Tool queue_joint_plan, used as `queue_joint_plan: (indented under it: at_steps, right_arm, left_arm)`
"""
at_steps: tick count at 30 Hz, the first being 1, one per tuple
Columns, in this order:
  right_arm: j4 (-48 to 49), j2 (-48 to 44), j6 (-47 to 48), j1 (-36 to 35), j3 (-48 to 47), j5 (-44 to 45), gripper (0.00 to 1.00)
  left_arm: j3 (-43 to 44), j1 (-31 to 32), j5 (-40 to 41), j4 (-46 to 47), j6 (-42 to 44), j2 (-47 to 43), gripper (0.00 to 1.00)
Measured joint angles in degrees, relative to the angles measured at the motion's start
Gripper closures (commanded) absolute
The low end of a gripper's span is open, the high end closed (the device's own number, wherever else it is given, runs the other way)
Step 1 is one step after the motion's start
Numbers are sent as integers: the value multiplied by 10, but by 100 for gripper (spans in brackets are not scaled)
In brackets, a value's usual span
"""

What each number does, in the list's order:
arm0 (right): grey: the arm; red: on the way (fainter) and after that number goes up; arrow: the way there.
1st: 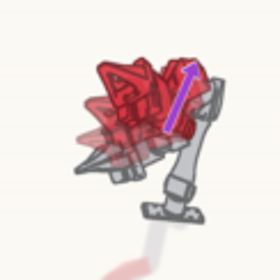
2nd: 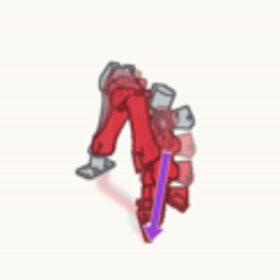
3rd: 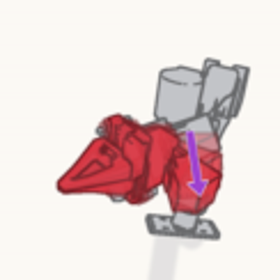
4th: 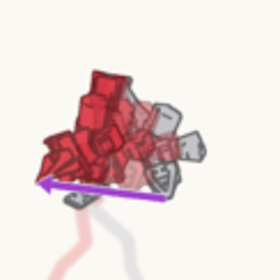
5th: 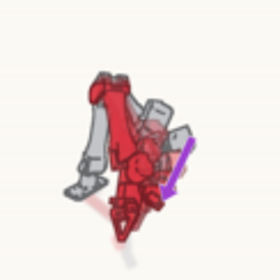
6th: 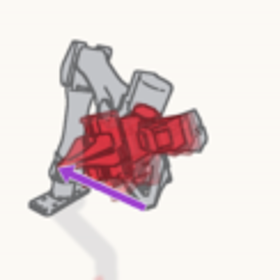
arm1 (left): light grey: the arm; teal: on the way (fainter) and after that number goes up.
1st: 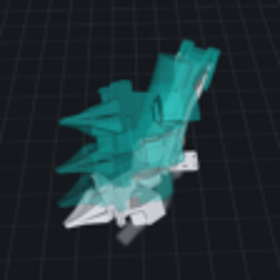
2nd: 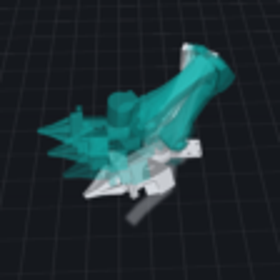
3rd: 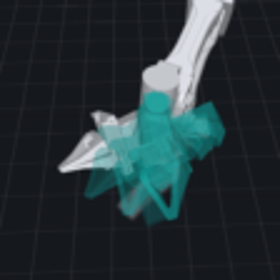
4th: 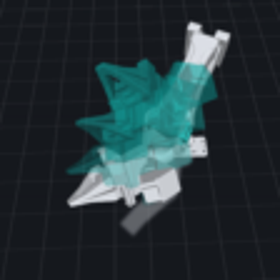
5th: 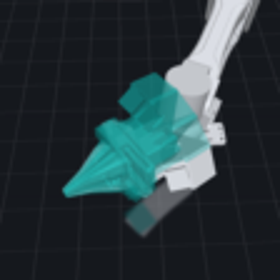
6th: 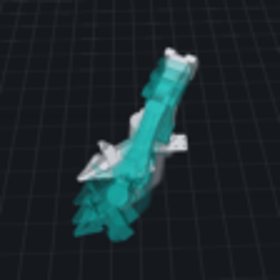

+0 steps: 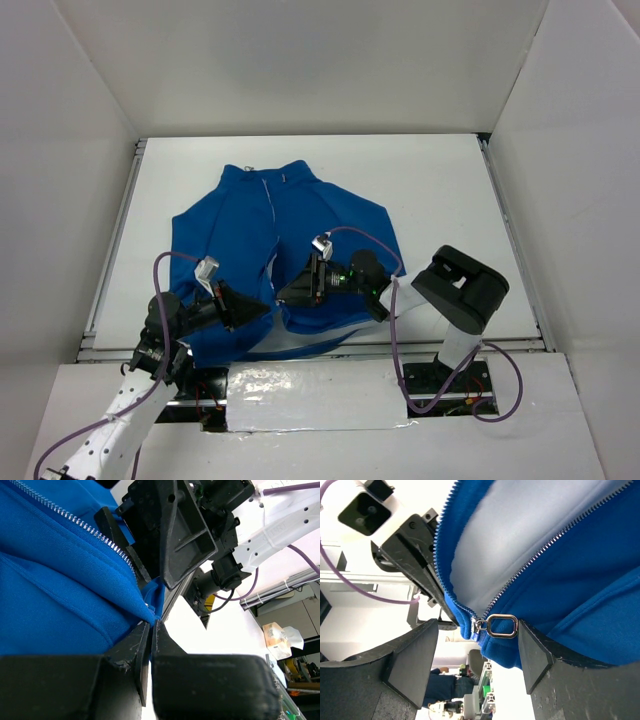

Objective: Zip up the jacket

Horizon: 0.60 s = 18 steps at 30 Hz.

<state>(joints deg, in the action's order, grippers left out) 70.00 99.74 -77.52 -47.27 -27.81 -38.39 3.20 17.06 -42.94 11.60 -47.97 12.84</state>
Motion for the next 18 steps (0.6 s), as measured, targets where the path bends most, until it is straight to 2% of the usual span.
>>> queue_joint_plan:
  at_steps: [10,18]
  right_arm:
    - [1,-12,10,1,1,6,30]
    - [-58,-38,49,2,-5,30,31]
  left_arm:
    - [0,0,0,2,0,1,100]
    - [0,0,0,3,0,1,100]
